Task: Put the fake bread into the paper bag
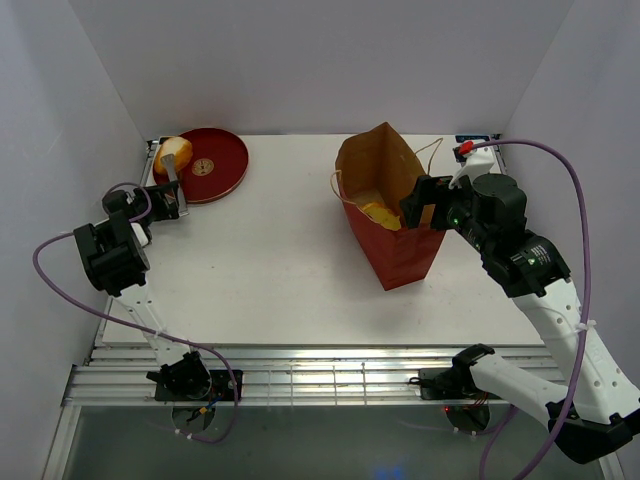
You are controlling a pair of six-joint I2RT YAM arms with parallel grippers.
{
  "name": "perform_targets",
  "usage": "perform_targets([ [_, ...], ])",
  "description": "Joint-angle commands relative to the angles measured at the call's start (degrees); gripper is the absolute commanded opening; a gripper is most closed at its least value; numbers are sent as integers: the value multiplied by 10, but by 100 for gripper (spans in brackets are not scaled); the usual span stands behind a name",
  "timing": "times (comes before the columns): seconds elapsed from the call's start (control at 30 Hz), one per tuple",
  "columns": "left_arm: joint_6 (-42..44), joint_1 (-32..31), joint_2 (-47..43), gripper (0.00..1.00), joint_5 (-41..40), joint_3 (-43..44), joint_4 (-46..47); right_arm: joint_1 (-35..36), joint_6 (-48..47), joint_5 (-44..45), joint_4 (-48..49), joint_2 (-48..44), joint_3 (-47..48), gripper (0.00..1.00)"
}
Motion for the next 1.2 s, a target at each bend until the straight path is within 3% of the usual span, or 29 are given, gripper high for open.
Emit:
perform_targets([
  [0.0,-3,-1,4,64,2,32,14,3,0,-6,21,0,5,98],
  [0.67,-18,-1,56,61,17,87,21,4,3,-15,26,15,9,98],
  [0.93,-20,-2,43,39,20,84,28,4,3,-15,22,10,8,98],
  [1.17,-17,-7,11,28,26,69,40,4,3,-14,22,6,8,98],
])
